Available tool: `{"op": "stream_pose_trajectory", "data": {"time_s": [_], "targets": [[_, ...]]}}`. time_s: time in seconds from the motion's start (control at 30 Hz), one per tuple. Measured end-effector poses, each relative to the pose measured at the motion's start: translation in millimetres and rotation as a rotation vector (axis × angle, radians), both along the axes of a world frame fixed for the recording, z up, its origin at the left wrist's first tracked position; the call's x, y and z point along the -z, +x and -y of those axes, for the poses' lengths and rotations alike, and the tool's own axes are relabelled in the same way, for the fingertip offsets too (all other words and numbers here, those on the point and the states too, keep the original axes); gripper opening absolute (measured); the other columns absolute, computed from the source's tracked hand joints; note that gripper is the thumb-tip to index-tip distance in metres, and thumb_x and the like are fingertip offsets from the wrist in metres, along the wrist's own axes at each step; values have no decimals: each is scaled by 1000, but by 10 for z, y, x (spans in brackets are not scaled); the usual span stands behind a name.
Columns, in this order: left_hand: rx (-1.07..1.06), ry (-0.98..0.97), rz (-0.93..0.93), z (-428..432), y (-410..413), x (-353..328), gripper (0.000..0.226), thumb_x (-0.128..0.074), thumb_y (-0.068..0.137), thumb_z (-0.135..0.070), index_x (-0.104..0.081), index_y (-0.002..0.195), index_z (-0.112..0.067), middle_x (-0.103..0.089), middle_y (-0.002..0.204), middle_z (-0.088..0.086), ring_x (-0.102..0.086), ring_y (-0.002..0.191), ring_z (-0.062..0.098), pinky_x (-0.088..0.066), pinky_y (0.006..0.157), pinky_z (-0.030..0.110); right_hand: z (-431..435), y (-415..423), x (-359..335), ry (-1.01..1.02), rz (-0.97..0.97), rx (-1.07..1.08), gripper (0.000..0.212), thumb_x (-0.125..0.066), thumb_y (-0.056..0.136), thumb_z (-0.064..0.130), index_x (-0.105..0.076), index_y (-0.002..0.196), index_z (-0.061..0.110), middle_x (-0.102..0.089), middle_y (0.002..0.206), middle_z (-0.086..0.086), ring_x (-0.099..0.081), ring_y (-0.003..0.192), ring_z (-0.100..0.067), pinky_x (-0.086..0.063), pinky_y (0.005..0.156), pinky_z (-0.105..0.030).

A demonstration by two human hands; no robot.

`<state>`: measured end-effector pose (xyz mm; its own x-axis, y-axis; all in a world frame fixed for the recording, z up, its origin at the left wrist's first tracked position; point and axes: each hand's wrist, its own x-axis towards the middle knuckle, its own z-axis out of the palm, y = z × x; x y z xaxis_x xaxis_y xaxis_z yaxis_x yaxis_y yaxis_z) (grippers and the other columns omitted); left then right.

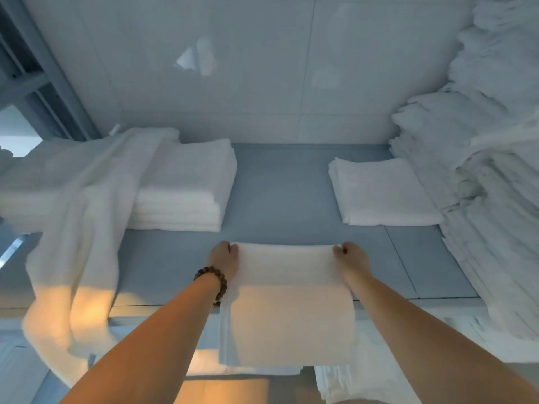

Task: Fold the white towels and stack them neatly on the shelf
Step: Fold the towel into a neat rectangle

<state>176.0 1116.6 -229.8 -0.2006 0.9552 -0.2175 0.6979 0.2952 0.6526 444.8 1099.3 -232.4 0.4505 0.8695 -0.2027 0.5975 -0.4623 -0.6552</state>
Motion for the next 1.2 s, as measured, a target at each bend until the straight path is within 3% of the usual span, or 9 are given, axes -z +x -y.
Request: {"op": "stream_pose_trajectory", "data": {"time_s": [0.17, 0.27, 0.43, 0.6, 0.67, 0.73, 0.93, 1.1, 1.2], "targets": [[-50, 80, 3, -143, 40, 47, 37, -37, 99, -20, -34, 63, -14, -41, 64, 2, -44, 67, 24, -27, 56, 31, -146, -75, 49, 41, 38, 75, 26, -45, 96, 20, -43, 71, 11, -52, 77, -12, -53, 79, -29, -31, 63, -32], [-70, 91, 54, -350, 113, 11, 36, -38, 99, -21, -36, 65, -13, -44, 66, 3, -45, 68, 25, -31, 59, 31, -384, -59, -11, 34, 24, 71, 21, -44, 97, 21, -53, 88, 4, -62, 99, -22, -58, 99, -36, -38, 74, -33], [-16, 98, 55, -738, 164, -100, 35, -40, 98, -17, -53, 71, 1, -48, 68, 12, -46, 71, 25, -36, 59, 31, -817, 23, -164, -15, -4, 82, 34, -44, 98, 21, -58, 113, -6, -58, 122, -25, -55, 113, -37, -43, 90, -34], [65, -38, 97, -805, 66, -140, 41, -52, 93, -39, -45, 62, -14, -48, 62, 2, -47, 59, 19, -37, 59, 27, -741, 148, -183, -98, -78, 54, 45, -58, 89, 42, -61, 96, -3, -65, 98, -24, -65, 93, -36, -44, 67, -30], [74, -84, 138, -771, 48, -160, 41, -59, 88, -45, -53, 70, -9, -57, 70, 7, -56, 68, 24, -47, 65, 30, -613, 169, -214, -153, -171, 65, 61, -64, 83, 51, -58, 104, -6, -65, 99, -23, -66, 86, -35, -50, 68, -34], [50, -168, 211, -720, 11, -158, 46, -62, 85, -48, -62, 87, -1, -65, 85, 13, -63, 81, 29, -54, 80, 39, -474, 176, -240, -211, -304, 63, 65, -69, 79, 48, -58, 108, -9, -66, 103, -23, -67, 90, -36, -56, 81, -43], [-6, -438, 433, -457, -104, -119, 45, -63, 89, -32, -59, 112, 6, -63, 115, 25, -61, 106, 39, -49, 95, 49, -161, 152, -248, -282, -454, 62, 42, -69, 85, 25, -60, 107, -10, -66, 107, -26, -66, 97, -39, -51, 90, -53], [-36, -414, 445, -471, -56, -90, 43, -56, 93, -30, -56, 115, 7, -62, 117, 25, -59, 108, 40, -45, 99, 52, -210, 124, -172, -252, -408, 121, 48, -67, 86, 29, -58, 109, -12, -63, 110, -28, -63, 98, -38, -52, 90, -50], [-55, -279, 404, -590, 39, -117, 43, -51, 95, -33, -59, 112, 5, -63, 114, 21, -59, 107, 37, -45, 98, 49, -453, 117, -190, -231, -394, 150, 51, -64, 88, 33, -56, 115, -10, -62, 113, -27, -63, 96, -35, -50, 76, -39]]}}
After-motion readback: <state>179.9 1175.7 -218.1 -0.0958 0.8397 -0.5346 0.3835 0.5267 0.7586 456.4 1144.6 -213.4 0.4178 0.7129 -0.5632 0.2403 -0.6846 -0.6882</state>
